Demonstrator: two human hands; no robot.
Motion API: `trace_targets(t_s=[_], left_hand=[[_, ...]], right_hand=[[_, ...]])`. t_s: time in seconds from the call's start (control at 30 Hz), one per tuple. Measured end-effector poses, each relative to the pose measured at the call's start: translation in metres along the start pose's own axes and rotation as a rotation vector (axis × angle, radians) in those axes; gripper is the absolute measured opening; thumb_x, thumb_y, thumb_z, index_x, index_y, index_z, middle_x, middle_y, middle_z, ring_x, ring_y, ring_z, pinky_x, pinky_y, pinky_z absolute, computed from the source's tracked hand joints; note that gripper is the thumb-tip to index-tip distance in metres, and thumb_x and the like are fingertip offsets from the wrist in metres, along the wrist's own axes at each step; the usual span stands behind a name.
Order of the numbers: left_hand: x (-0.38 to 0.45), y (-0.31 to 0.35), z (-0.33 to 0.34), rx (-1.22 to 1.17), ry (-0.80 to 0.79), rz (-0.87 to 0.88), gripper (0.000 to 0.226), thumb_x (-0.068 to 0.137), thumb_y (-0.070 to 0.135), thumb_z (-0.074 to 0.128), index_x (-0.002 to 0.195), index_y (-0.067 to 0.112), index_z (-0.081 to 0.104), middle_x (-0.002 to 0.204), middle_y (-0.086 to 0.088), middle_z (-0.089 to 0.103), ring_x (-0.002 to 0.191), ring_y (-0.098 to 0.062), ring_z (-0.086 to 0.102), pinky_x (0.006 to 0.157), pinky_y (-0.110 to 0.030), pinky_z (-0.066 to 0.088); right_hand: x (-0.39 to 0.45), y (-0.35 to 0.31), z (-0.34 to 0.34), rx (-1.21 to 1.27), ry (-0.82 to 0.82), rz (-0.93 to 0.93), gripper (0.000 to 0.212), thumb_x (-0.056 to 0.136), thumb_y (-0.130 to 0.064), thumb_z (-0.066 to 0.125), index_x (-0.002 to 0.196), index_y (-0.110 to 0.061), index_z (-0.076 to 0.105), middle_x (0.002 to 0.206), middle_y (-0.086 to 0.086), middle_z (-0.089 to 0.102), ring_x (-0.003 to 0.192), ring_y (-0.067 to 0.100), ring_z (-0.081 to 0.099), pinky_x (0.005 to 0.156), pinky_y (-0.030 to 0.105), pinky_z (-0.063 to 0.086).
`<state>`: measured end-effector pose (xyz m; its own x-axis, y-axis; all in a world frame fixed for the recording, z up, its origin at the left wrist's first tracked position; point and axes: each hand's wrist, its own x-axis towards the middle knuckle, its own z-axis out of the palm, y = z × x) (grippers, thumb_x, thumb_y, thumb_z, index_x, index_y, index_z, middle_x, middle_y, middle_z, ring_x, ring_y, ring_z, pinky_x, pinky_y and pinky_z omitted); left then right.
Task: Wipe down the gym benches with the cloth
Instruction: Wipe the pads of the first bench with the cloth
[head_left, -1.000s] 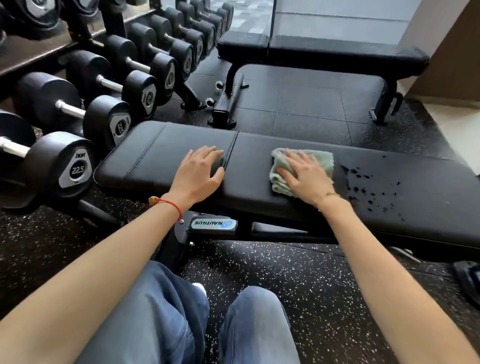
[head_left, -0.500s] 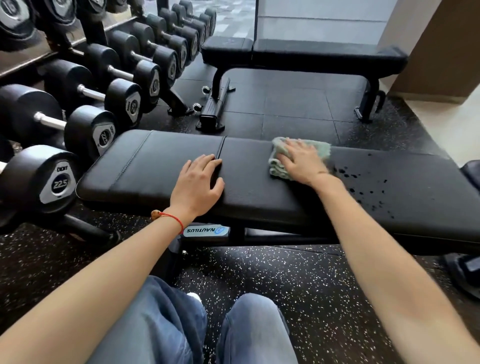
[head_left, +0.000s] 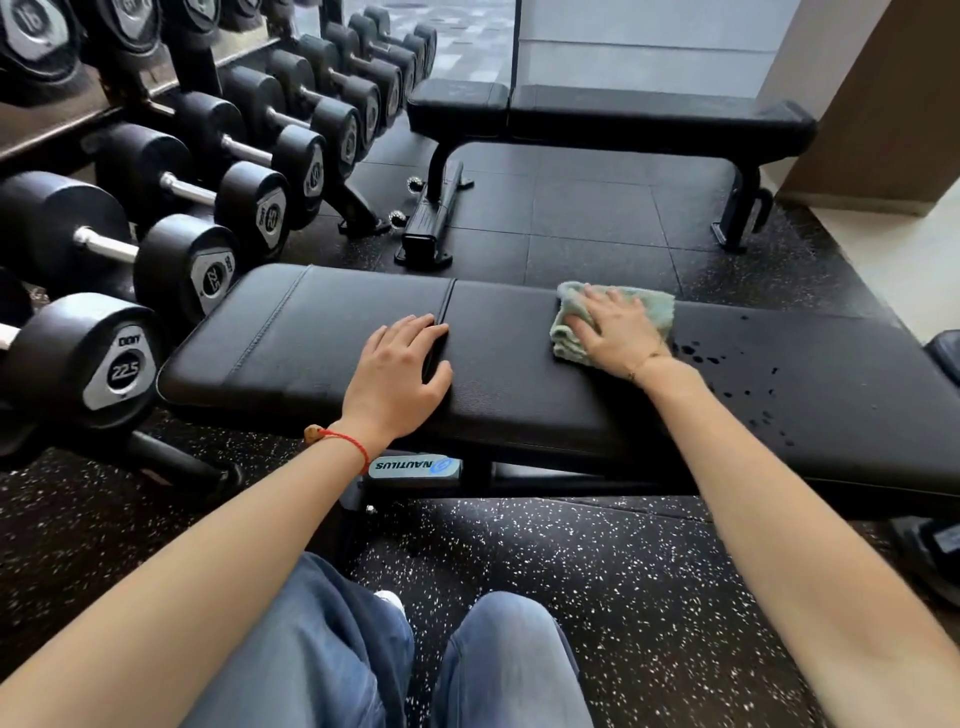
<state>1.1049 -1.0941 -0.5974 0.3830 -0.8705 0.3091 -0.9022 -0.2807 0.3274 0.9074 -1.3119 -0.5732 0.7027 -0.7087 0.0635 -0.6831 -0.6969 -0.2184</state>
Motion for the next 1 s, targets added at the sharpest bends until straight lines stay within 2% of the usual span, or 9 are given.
trace_targets(t_s=[0.13,0.23,0.33,0.4,0.47,0.7,0.8,0.9,1.0], left_hand=[[0.001,-0.001,0.001,-0.001,-0.002,-0.005,0.058,0.089,0.044,0.039,0.142,0.022,0.048,0.151,-0.001,0.043,0.143,-0.018,0.032,0.121,-0.038,0.016],[0.0,0.0,0.001,0.001,-0.006,-0.005,0.058,0.089,0.043,0.039,0.142,0.021,0.048,0.151,-0.002,0.043,0.143,-0.019,0.032,0.122,-0.039,0.016],[0.0,0.002,0.0,0.003,-0.008,-0.01,0.059,0.088,0.043,0.039,0.142,0.02,0.049,0.151,-0.002,0.043,0.143,-0.019,0.032,0.122,-0.039,0.016],[-0.001,0.002,-0.001,0.002,-0.01,-0.016,0.059,0.088,0.043,0.038,0.142,0.021,0.048,0.151,-0.002,0.043,0.143,-0.019,0.032,0.122,-0.039,0.016],[0.0,0.002,-0.001,0.001,-0.009,-0.019,0.059,0.088,0.044,0.038,0.142,0.021,0.049,0.151,-0.001,0.043,0.143,-0.019,0.032,0.121,-0.039,0.016],[0.0,0.0,0.0,0.007,-0.01,-0.008,0.059,0.088,0.044,0.038,0.142,0.021,0.048,0.151,-0.001,0.043,0.143,-0.019,0.032,0.121,-0.04,0.017],[-0.001,0.003,-0.001,-0.011,-0.008,-0.015,0.06,0.087,0.042,0.039,0.141,0.02,0.049,0.151,-0.002,0.044,0.143,-0.02,0.033,0.121,-0.04,0.017],[0.0,0.005,-0.003,-0.021,-0.03,-0.028,0.062,0.087,0.042,0.037,0.143,0.018,0.048,0.153,-0.003,0.041,0.145,-0.02,0.03,0.122,-0.039,0.014],[0.0,0.007,-0.005,-0.032,-0.053,-0.036,0.062,0.087,0.04,0.038,0.143,0.016,0.048,0.154,-0.005,0.04,0.145,-0.021,0.029,0.122,-0.041,0.014]], right_hand=[[-0.09,-0.029,0.008,0.084,0.003,-0.35,0.063,0.092,-0.058,0.02,0.149,-0.033,0.025,0.157,-0.01,0.021,0.147,0.014,0.01,0.12,0.038,-0.002],[-0.112,-0.019,0.003,0.111,-0.009,-0.425,0.062,0.093,-0.061,0.021,0.148,-0.034,0.025,0.156,-0.012,0.022,0.145,0.01,0.012,0.12,0.033,0.002],[-0.042,0.001,-0.004,0.105,0.044,-0.21,0.058,0.095,-0.05,0.035,0.145,-0.02,0.036,0.154,0.003,0.032,0.143,0.023,0.026,0.118,0.034,0.01],[-0.002,0.002,-0.004,0.029,0.004,0.023,0.055,0.099,-0.043,0.036,0.148,-0.019,0.03,0.157,0.004,0.025,0.145,0.026,0.02,0.118,0.04,0.008],[0.003,-0.011,0.001,-0.04,-0.014,0.047,0.056,0.099,-0.046,0.031,0.15,-0.022,0.025,0.159,0.0,0.021,0.146,0.025,0.016,0.118,0.044,0.004],[-0.109,-0.018,0.003,0.109,-0.046,-0.476,0.058,0.095,-0.058,0.025,0.148,-0.036,0.022,0.156,-0.014,0.021,0.146,0.007,0.01,0.121,0.032,0.002],[-0.041,0.005,0.0,0.084,-0.005,-0.264,0.07,0.087,-0.062,0.026,0.146,-0.024,0.035,0.154,-0.002,0.032,0.144,0.02,0.024,0.119,0.041,0.013],[0.009,-0.001,0.002,-0.021,0.014,0.049,0.059,0.097,-0.048,0.034,0.148,-0.019,0.03,0.157,0.001,0.026,0.144,0.024,0.021,0.119,0.043,0.009],[-0.025,-0.026,0.006,0.032,-0.008,-0.085,0.055,0.099,-0.045,0.032,0.149,-0.024,0.026,0.158,-0.003,0.023,0.147,0.021,0.014,0.12,0.04,0.0]])
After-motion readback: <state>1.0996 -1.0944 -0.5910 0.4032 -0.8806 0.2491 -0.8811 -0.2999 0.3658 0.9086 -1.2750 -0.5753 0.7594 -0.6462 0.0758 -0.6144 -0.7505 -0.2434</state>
